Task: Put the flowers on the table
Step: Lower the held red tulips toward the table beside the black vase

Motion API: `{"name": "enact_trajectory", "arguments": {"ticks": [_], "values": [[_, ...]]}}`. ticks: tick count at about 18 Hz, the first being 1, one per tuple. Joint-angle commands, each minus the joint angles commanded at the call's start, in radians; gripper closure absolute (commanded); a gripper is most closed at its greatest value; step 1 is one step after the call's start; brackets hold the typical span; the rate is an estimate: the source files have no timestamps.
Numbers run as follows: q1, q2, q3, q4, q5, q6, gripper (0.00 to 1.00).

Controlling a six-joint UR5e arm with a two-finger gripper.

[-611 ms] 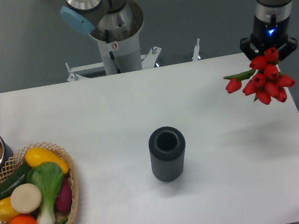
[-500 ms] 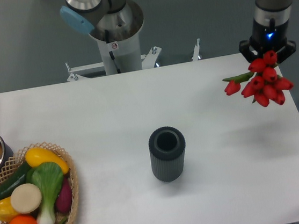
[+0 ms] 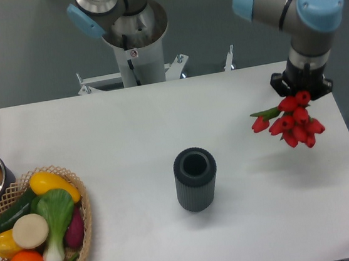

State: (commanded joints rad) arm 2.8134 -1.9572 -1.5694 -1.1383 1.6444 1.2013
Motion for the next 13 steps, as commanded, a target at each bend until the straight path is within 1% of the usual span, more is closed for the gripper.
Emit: {"name": "enact_trajectory", "arguments": {"ticks": [1, 3, 6, 7, 8, 9, 11, 12, 13], "values": [[-0.011, -0.014, 0.003, 0.009, 0.000, -0.015, 0.88], [-0.026, -0.029, 0.011, 0.011, 0.003, -0.034, 0.82], [-0.029, -0.032, 0.009, 0.009, 0.000, -0.035, 0.65], [-0.040, -0.032, 0.011, 0.008, 0.000, -0.038, 0.61], [-0.055, -0.037, 0.012, 0.009, 0.000, -0.055, 0.58], [-0.061, -0.054, 0.012, 0.011, 0.003, -0.078, 0.58], [-0.078, -0.065, 0.020, 0.011, 0.000, -0.081, 0.53], [-0.080, -0.066, 0.023, 0.011, -0.002, -0.078, 0.44], [-0.080, -0.065, 0.023, 0.011, -0.003, -0.078, 0.20]]}}
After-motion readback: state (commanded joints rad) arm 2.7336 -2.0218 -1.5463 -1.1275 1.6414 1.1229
